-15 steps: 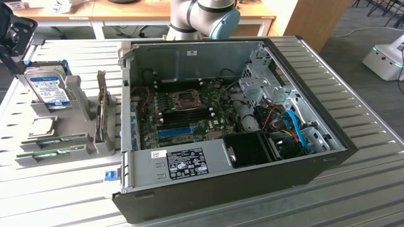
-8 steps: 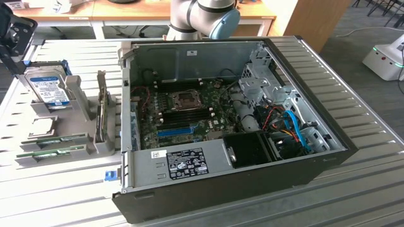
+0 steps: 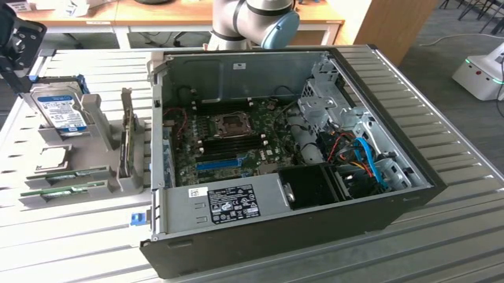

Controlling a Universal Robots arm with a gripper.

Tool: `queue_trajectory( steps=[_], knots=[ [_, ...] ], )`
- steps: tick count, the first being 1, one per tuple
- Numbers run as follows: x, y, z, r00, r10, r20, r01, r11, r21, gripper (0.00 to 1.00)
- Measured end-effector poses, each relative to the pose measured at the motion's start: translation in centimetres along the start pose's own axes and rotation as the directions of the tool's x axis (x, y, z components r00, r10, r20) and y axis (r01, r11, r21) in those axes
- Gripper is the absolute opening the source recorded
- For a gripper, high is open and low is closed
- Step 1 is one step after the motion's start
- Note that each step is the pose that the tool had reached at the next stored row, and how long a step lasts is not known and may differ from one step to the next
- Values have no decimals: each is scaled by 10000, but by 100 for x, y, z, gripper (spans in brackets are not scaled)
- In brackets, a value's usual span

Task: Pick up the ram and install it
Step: 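Pick up the ram and move it above insertion slot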

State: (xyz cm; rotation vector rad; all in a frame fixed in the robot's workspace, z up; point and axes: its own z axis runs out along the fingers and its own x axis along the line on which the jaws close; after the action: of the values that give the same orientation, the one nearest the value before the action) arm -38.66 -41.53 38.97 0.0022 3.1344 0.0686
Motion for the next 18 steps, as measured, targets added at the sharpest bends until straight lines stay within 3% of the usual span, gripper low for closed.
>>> queue_trajectory(
  steps=[4, 9, 13, 18],
  knots=[
    [0, 0, 1, 9987, -504, -22, 504, 9987, -4, 11],
    [0, 0, 3, 9926, -1209, -53, 1209, 9927, -11, 11],
    [0, 0, 4, 9842, -1767, -77, 1767, 9843, -18, 11],
    [0, 0, 4, 9689, -2473, -106, 2472, 9689, -30, 11]
  ],
)
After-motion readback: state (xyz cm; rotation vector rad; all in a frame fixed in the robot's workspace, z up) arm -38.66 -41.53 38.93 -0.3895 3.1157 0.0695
